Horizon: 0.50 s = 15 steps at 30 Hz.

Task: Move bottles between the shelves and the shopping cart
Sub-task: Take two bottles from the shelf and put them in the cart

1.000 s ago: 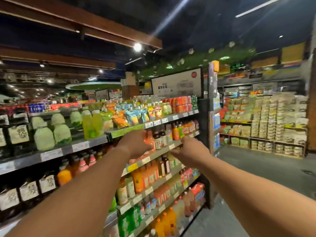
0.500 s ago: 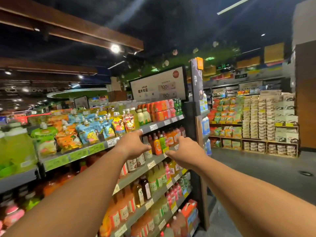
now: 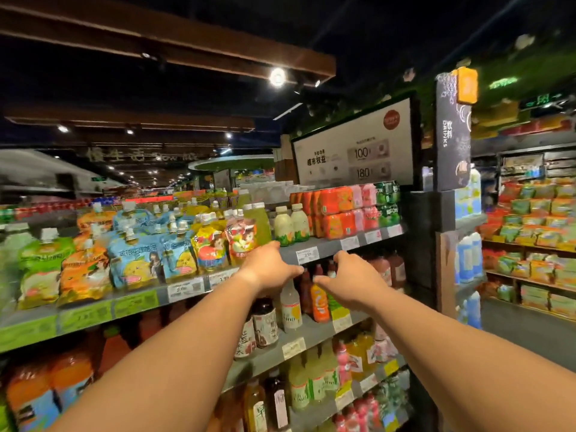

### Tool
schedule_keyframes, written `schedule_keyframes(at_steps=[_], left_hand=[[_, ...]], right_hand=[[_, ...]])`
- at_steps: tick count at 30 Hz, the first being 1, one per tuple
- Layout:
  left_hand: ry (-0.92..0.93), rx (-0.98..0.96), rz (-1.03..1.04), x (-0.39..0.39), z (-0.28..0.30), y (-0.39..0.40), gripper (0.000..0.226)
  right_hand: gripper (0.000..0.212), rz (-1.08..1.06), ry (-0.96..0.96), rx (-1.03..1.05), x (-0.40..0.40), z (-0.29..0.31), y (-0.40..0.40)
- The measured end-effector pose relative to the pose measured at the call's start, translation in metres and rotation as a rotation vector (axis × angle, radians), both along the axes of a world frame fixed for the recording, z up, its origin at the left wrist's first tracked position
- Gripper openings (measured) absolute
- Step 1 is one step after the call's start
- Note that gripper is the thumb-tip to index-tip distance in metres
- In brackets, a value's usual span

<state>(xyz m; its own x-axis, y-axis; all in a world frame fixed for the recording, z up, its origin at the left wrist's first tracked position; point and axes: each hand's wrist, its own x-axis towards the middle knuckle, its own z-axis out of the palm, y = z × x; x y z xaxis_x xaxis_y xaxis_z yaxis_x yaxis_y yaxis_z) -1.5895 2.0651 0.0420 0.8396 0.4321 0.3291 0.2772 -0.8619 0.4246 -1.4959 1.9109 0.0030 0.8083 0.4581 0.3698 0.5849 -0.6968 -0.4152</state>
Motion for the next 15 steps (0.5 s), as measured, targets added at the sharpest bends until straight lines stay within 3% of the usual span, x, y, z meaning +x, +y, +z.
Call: schedule_keyframes(at_steps=[10,15], left_hand=[[-0.101,-0.235,0.053,0.179,0.013,0.06,0.033],[-0.142,-0.239,0.151,0.248,0.02,0.093,0.023]], right_hand=[[0.063,0.106,-0.008,0.04,0.176,0.02,0.076],[0.053,0.242,-0.002,0.083,0.245,0.031,0.137]])
